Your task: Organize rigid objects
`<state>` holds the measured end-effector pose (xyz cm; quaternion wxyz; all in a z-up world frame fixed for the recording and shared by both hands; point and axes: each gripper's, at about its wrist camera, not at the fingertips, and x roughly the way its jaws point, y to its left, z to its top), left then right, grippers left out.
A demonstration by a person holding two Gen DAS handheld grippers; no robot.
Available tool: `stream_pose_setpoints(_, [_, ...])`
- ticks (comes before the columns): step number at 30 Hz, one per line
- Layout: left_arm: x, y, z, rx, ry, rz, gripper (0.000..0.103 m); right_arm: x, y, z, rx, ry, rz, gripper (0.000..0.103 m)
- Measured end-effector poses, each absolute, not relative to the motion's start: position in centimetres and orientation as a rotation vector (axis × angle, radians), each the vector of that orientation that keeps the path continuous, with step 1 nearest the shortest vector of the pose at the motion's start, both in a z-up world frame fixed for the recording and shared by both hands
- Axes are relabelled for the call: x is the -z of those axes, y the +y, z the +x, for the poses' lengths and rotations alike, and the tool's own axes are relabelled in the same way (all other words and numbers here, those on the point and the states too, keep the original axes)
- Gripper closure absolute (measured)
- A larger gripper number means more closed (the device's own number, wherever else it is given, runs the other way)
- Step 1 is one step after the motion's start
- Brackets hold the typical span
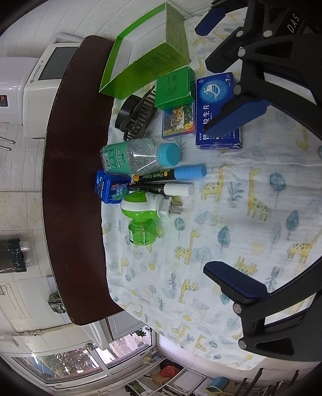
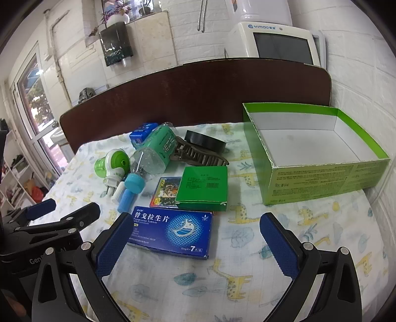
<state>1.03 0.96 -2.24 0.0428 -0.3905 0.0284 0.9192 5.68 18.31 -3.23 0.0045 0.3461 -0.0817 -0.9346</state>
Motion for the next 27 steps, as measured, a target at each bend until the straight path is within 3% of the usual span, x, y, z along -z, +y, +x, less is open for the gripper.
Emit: stream_pose_setpoints(27, [2.60,1.06,1.15,-2.794,0.097,-1.203,0.003,3.44,18.90,5.46,2.932,-0.296,1.104,0.001])
